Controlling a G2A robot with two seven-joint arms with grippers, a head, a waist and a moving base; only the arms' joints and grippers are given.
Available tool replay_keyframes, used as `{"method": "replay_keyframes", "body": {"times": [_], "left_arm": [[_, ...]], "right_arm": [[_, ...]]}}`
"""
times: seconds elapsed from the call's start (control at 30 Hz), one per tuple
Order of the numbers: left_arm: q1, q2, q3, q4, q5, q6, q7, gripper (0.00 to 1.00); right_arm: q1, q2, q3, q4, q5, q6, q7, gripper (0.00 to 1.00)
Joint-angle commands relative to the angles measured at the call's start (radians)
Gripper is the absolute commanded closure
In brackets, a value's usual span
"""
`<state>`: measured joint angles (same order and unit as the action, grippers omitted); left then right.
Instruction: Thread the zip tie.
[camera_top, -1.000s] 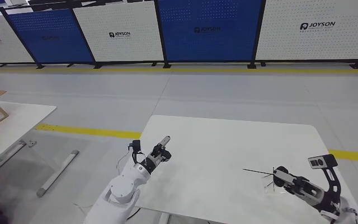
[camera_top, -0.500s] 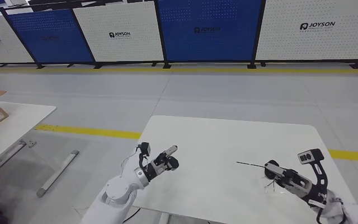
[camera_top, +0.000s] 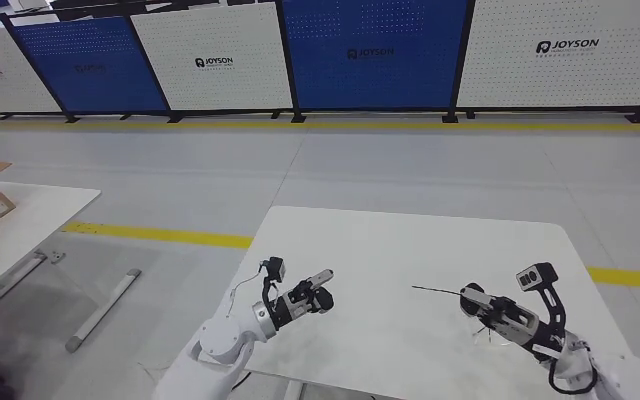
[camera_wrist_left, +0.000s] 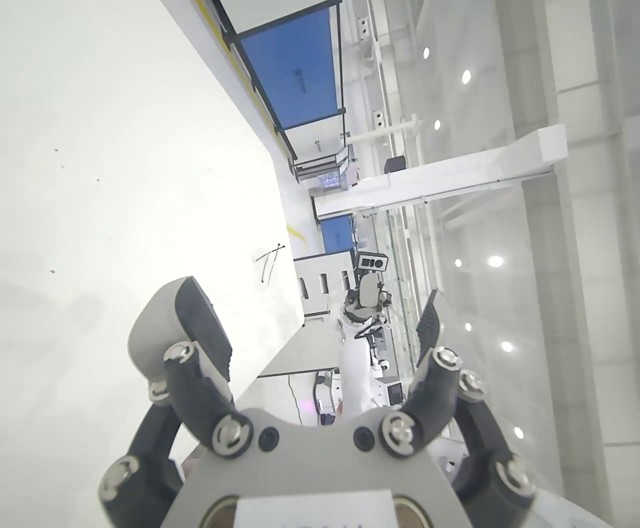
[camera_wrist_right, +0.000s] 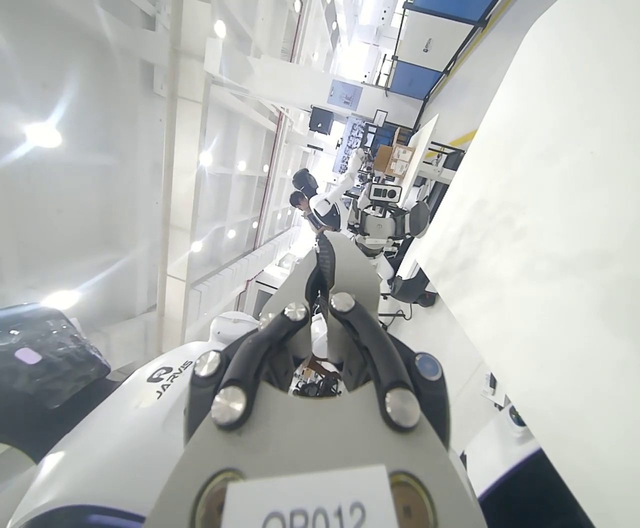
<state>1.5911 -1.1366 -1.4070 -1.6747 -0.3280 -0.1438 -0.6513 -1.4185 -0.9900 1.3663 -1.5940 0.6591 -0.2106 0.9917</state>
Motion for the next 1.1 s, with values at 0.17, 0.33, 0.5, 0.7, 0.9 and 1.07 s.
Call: {"method": "replay_keyframes", "body": {"times": [0.17, 0.33, 0.5, 0.7, 0.9, 1.07], "left_arm": [[0.008, -0.001, 0.036, -0.027, 0.035, -0.030, 0.014, 0.00], [0.000, -0.004, 0.093, -0.029, 0.063, -0.049, 0.011, 0.00], [-0.045, -0.015, 0.165, 0.031, 0.024, -0.061, 0.021, 0.00], [-0.059, -0.018, 0.173, 0.050, 0.017, -0.064, 0.035, 0.00], [-0.059, -0.018, 0.173, 0.050, 0.017, -0.064, 0.035, 0.00], [-0.065, -0.026, 0.212, 0.061, -0.006, -0.085, 0.085, 0.00]], "right_arm": [[0.016, -0.010, -0.061, -0.028, -0.099, 0.025, -0.096, 1.00], [0.076, -0.034, -0.167, -0.016, -0.184, 0.044, -0.220, 1.00], [0.121, -0.055, -0.241, 0.021, -0.196, 0.054, -0.267, 1.00], [0.121, -0.055, -0.241, 0.021, -0.196, 0.054, -0.267, 1.00], [0.121, -0.055, -0.241, 0.021, -0.196, 0.054, -0.267, 1.00], [0.129, -0.065, -0.287, 0.003, -0.246, 0.081, -0.309, 1.00]]}}
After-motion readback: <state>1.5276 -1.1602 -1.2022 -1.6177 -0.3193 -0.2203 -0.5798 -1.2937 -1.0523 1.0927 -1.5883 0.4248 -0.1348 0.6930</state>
